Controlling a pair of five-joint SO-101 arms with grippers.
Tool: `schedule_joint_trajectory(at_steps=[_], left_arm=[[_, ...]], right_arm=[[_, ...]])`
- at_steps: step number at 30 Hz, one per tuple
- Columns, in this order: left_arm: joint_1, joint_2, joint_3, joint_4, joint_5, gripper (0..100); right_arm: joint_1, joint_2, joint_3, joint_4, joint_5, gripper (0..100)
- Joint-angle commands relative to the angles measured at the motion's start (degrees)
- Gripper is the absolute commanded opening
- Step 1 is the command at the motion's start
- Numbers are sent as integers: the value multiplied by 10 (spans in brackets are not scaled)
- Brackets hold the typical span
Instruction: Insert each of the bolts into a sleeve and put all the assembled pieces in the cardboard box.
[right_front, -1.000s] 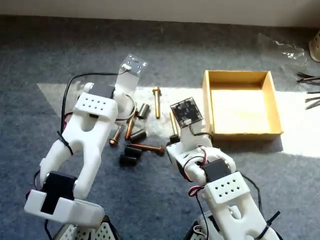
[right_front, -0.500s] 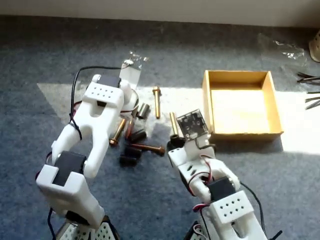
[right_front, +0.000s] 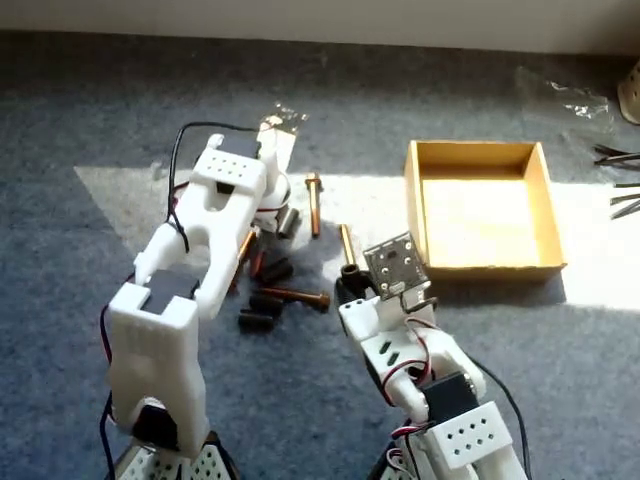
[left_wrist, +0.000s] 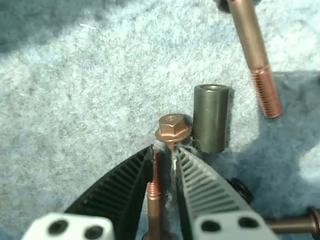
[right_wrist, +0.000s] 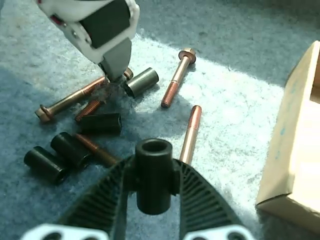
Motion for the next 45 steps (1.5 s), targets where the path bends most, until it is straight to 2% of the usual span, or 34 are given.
schedule_joint_trajectory(at_steps=[1, 22, 29, 34, 45], left_arm=[[13, 10, -51, 16, 5, 78], [29, 62, -56, 35, 21, 79], [32, 67, -71, 35, -15, 76], [32, 112, -84, 35, -15, 5], [25, 126, -124, 46, -17, 5]], right_arm=[[4, -8, -7, -13, -3, 3], [4, -10, -7, -13, -2, 3], [4, -10, -7, -13, -2, 3], [4, -10, -7, -13, -2, 3], [4, -11, -6, -13, -2, 3]])
